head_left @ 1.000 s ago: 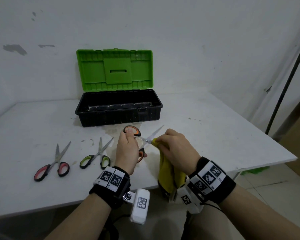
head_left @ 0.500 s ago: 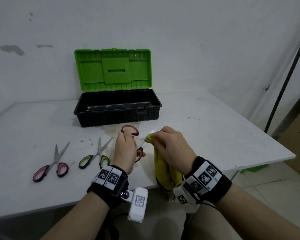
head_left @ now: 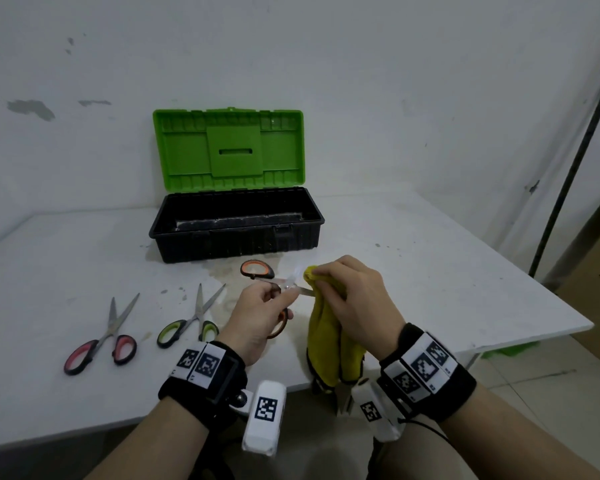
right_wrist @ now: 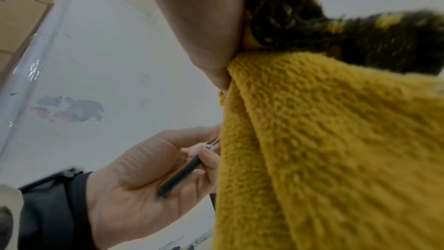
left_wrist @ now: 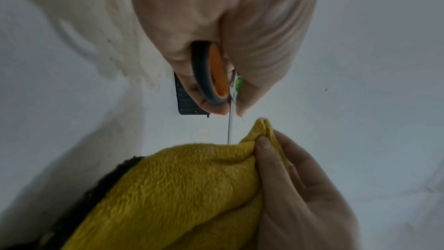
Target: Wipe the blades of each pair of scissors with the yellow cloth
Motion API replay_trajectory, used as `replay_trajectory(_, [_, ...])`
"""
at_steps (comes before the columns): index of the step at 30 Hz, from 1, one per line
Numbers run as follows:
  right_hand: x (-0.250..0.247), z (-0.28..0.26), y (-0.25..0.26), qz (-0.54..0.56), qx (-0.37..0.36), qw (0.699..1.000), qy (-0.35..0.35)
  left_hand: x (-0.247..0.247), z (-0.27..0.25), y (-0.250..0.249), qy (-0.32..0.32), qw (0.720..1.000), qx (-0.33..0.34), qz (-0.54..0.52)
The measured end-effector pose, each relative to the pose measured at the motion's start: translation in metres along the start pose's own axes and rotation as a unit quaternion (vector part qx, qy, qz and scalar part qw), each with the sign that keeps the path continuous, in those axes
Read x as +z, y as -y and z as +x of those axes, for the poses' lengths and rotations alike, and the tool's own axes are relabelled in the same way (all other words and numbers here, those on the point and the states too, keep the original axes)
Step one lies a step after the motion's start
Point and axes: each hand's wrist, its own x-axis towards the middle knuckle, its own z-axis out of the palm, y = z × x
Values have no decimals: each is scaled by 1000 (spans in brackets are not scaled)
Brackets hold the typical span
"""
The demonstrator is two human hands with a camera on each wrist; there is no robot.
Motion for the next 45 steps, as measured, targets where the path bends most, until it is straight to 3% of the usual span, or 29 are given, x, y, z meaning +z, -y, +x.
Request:
replay_trajectory(12, [-7, -2, -8, -2, 1, 1000, -23, -15, 3, -7, 29, 991, 1, 134])
replay_trajectory(21, [-12, -2, -13, -9, 10, 1000, -28, -26, 10, -8, 22, 999, -6, 35])
replay_trajectory(23, [-13, -3, -15, -9, 14, 999, -29, -30, 10, -10, 23, 998, 15, 64])
replay_trajectory(29, [-11, -6, -20, -6, 24, 999, -25, -31, 11, -11, -37, 984, 49, 168])
replay_trajectory(38, [-7, -5, -25, -23, 44, 999, -3, -36, 12, -9, -52, 977, 35, 205])
replay_trajectory(45, [-1, -7, -19, -12, 43, 998, 54, -32, 10, -10, -20, 976, 39, 211])
